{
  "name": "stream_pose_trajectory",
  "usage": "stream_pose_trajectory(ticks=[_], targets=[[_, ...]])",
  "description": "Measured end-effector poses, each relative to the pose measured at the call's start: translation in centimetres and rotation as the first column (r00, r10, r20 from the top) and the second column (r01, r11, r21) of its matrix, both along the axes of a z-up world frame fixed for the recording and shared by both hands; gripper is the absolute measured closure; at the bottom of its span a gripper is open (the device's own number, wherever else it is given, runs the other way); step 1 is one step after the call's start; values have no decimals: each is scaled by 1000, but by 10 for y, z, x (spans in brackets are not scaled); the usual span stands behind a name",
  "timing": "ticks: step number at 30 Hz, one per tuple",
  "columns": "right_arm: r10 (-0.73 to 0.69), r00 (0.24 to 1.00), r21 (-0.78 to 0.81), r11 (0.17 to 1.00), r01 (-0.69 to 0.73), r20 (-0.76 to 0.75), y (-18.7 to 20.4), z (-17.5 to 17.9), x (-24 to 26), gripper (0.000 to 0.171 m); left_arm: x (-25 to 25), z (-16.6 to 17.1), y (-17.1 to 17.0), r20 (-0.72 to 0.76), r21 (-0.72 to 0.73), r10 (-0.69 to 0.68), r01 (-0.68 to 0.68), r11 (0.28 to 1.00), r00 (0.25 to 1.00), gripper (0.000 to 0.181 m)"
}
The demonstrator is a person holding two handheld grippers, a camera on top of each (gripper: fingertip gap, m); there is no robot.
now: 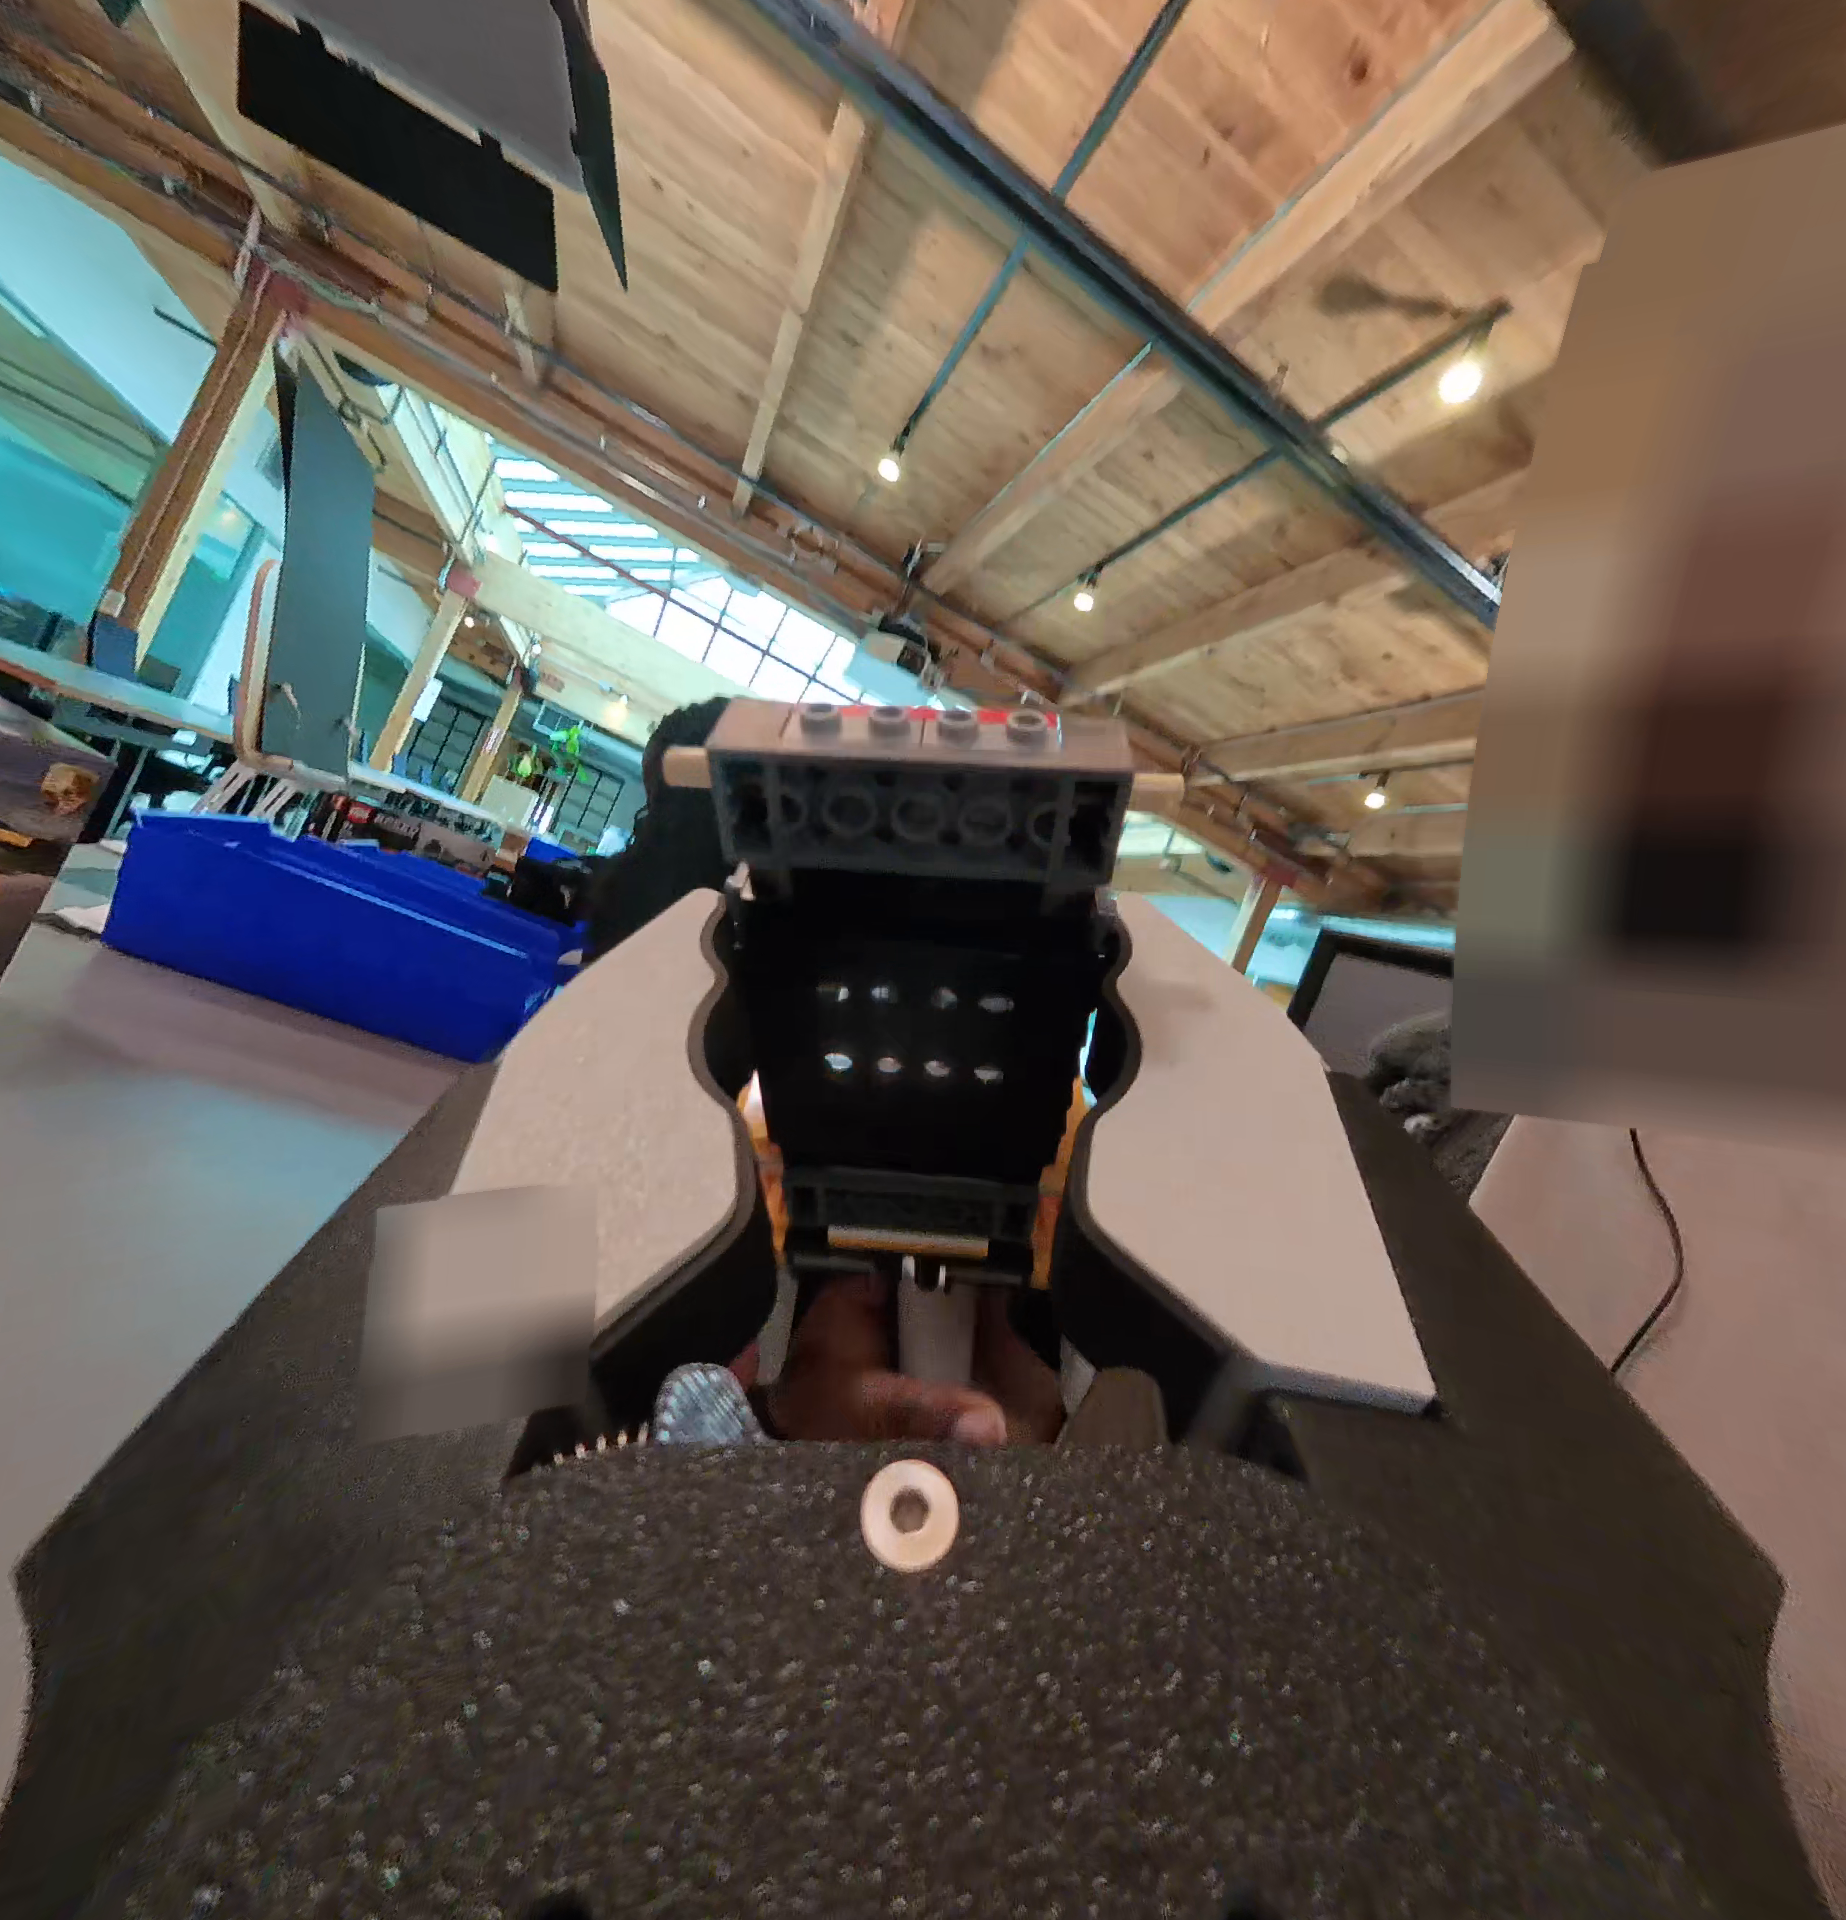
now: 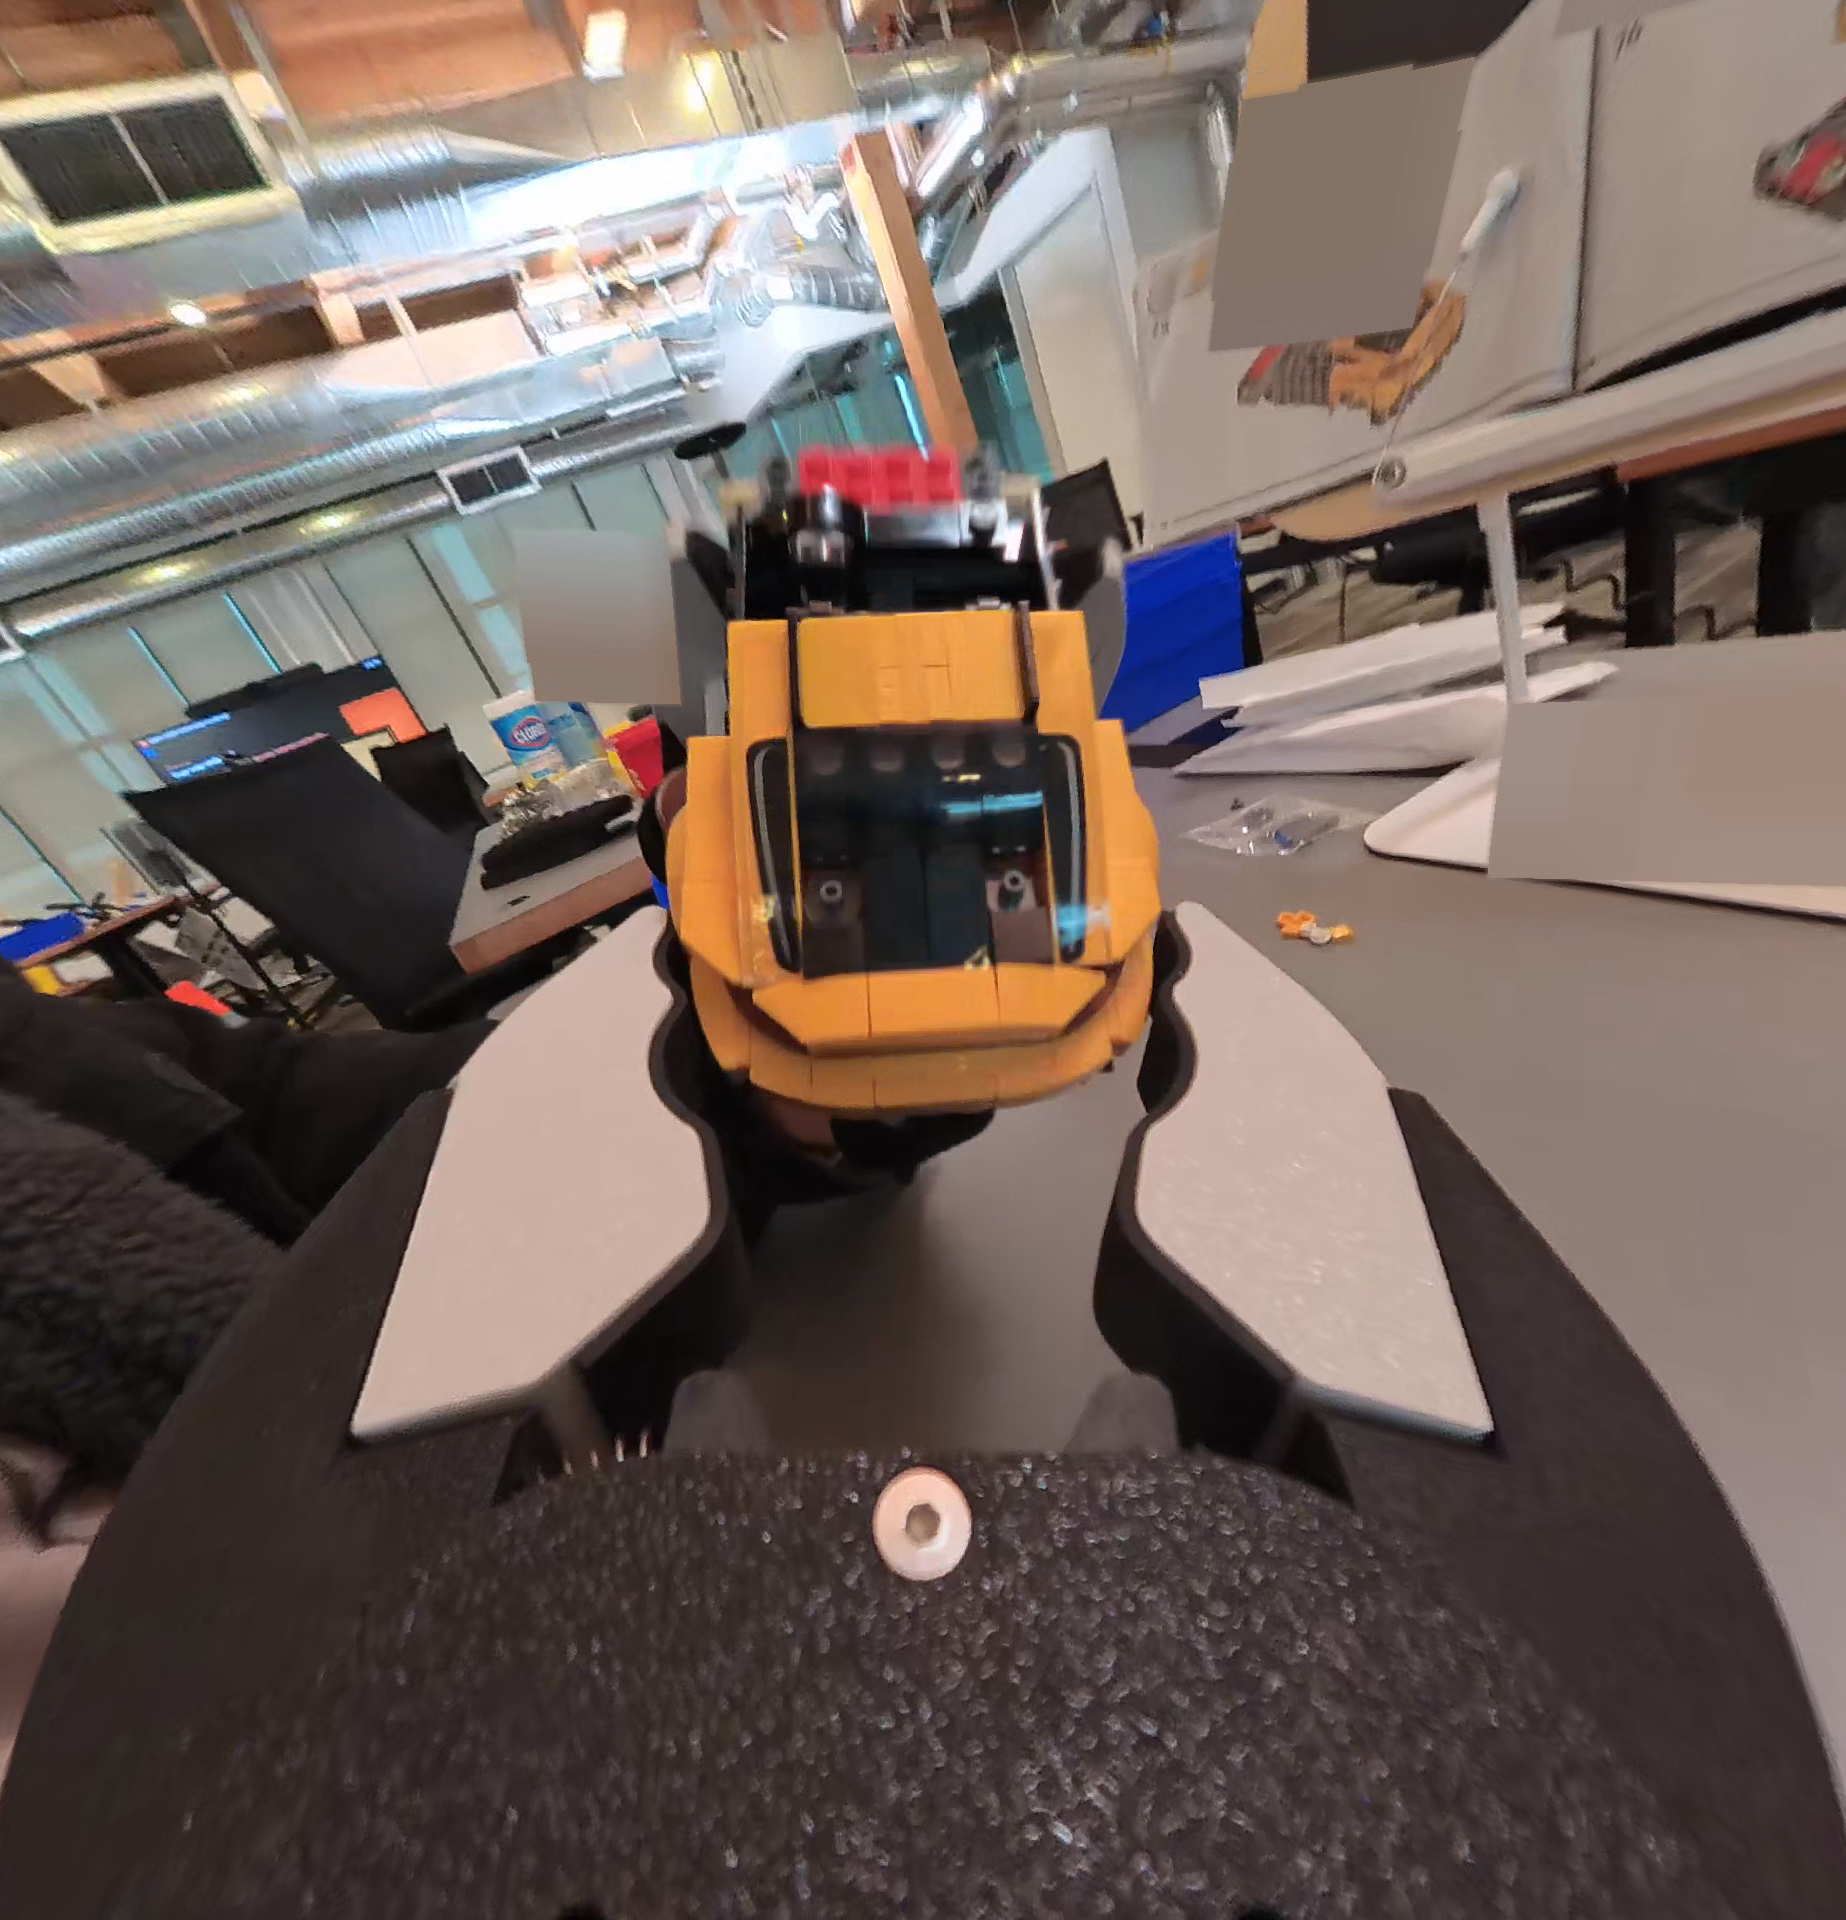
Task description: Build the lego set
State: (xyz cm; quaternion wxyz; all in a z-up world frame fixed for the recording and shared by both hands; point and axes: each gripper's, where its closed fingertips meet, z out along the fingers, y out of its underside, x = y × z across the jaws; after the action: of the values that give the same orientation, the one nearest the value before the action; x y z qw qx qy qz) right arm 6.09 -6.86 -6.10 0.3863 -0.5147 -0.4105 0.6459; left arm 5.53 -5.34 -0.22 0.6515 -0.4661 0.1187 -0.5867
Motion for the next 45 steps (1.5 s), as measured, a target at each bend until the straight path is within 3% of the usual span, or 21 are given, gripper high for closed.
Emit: stream_pose_trajectory(ticks=[4, 7, 15, 26, 45], targets=[[58, 998, 9, 998, -58, 5, 3, 9, 18, 88, 12, -6, -5, -122, -35, -41, 36, 999, 992, 117], [118, 993, -60, 991, -119, -11, 8, 17, 37, 88, 26, -16, -8, -318, -56, -28, 11, 998, 948, 116], [160, 980, -200, 963, -181, -114, 13, 28, 62, 88, 46, -32, -4, -682, 48, 111, -107, 993, 723, 120], [140, 972, -333, 922, -198, -188, 28, 31, 72, 88, 30, -46, 11, -845, 232, 331, -270, 935, 421, 121], [101, 974, -431, 884, -182, -204, 46, 25, 79, 88, 37, -52, 12, -835, 296, 375, -245, 923, 402, 122]])
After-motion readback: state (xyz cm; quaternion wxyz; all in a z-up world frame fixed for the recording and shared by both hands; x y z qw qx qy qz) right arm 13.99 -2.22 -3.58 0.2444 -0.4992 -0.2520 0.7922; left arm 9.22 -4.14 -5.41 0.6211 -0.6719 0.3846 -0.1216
